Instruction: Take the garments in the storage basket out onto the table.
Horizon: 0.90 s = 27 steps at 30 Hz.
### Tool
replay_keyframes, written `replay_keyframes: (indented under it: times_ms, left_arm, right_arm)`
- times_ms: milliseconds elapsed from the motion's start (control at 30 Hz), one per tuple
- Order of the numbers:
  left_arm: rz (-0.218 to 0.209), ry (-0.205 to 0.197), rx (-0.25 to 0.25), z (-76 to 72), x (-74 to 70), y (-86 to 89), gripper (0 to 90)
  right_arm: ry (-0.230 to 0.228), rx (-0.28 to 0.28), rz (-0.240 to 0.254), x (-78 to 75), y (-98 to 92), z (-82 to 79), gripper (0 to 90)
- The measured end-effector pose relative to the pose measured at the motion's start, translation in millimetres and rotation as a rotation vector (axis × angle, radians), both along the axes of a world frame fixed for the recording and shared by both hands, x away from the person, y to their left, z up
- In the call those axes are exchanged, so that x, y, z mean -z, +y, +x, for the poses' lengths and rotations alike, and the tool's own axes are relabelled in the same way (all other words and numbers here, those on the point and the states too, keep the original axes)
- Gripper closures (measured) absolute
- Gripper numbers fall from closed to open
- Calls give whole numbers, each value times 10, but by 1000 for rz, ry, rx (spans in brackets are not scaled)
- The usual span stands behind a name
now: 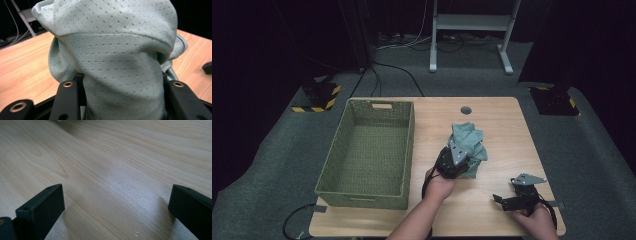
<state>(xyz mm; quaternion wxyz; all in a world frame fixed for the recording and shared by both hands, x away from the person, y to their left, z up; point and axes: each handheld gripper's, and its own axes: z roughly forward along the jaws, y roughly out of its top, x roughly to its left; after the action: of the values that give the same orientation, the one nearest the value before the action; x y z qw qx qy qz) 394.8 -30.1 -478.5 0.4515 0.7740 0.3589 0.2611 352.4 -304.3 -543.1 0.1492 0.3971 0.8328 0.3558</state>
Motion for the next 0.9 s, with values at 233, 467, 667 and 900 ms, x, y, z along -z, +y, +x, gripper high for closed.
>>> replay_keyframes:
  times_ms: [233, 467, 667, 900]
  left_arm:
    - [15, 36, 6, 24, 114, -34, 508]
    - [24, 81, 12, 49, 222, -42, 506]
    - [24, 113, 19, 67, 269, -47, 501]
    - [20, 147, 23, 97, 315, -47, 494]
  right_arm:
    - [-1, -4, 0, 1, 3, -1, 2]
    - [-1, -5, 1, 1, 2, -1, 2]
    - [-1, -5, 0, 1, 5, -2, 2]
    - [0, -5, -3, 1, 6, -3, 2]
